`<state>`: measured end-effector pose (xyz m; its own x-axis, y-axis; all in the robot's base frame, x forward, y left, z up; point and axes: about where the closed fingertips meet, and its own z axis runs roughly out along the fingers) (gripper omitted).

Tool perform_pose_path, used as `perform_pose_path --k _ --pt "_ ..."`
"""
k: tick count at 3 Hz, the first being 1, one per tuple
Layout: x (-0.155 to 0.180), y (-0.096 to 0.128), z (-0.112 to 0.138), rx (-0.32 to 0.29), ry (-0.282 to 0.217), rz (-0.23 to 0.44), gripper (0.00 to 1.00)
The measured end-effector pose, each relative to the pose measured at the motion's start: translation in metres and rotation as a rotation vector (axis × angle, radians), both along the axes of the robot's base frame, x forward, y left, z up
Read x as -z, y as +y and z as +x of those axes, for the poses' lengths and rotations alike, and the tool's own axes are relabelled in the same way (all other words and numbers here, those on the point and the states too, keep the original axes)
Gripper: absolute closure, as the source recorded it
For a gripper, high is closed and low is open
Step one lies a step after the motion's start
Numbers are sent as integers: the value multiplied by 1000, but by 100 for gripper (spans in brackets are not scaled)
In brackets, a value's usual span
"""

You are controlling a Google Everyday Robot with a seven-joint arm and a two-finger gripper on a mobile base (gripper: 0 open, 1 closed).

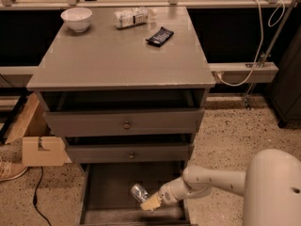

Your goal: Place redbull can into bottom drawer

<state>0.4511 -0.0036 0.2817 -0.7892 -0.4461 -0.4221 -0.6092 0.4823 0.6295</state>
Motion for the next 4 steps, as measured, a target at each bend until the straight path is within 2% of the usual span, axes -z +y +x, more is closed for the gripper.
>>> perform_pose_path --k 1,2,3,4 --pt "53 23 20 27 -25 -70 98" --pt "82 37 35 44 -18 -71 76" --pt "113 64 46 31 3 -64 44" --pt "127 79 50 18 18 -55 21"
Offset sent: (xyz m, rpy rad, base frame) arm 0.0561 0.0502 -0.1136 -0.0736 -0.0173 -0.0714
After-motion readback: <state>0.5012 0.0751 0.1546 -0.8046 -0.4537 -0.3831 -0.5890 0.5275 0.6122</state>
